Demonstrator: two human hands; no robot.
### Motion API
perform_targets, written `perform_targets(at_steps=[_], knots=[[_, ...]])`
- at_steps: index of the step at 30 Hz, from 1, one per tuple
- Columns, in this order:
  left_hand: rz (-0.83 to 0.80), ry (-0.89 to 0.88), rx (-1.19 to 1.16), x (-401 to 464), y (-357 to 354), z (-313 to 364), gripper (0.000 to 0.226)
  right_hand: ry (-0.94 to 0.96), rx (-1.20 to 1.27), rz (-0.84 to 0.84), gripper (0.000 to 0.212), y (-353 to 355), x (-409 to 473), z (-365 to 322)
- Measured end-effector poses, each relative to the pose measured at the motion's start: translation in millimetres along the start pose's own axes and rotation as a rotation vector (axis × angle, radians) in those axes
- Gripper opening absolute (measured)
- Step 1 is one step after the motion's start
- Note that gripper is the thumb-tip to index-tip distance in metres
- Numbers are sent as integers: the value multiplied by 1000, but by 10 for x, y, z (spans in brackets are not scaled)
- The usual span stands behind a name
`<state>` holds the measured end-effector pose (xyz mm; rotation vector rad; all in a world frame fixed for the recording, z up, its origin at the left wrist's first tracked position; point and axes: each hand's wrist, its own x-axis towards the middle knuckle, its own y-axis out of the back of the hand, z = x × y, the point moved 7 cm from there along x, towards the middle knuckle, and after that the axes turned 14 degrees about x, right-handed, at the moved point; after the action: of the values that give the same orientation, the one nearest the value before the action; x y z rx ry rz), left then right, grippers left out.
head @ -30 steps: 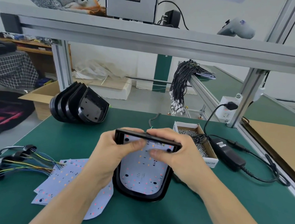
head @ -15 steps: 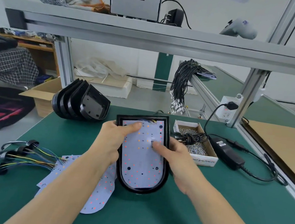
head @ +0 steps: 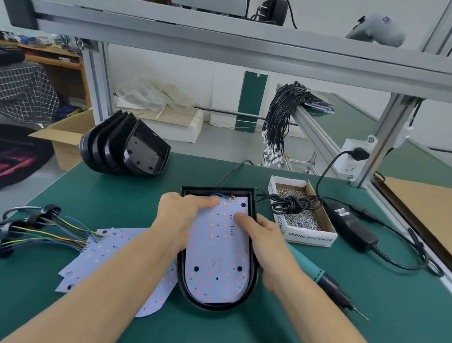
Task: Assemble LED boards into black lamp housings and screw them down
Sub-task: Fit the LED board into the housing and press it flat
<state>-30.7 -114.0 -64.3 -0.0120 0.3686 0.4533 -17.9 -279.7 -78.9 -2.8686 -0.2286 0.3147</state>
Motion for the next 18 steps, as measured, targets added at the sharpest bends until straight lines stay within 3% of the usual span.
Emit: perform_targets(at_steps=[5,9,15,18], knots=[[12,11,80,59,-55,-121,43,60,-58,85,5,26,54,-6],[42,2,103,107,-63,-148,43,23,-70,86,8,19,100,38],[-159,119,182,89,-33,-258,29,-61,-93,82,10,97,157,53],[-124,103,262,74,7,-332,29,-75,-188,67,11,123,165,112]])
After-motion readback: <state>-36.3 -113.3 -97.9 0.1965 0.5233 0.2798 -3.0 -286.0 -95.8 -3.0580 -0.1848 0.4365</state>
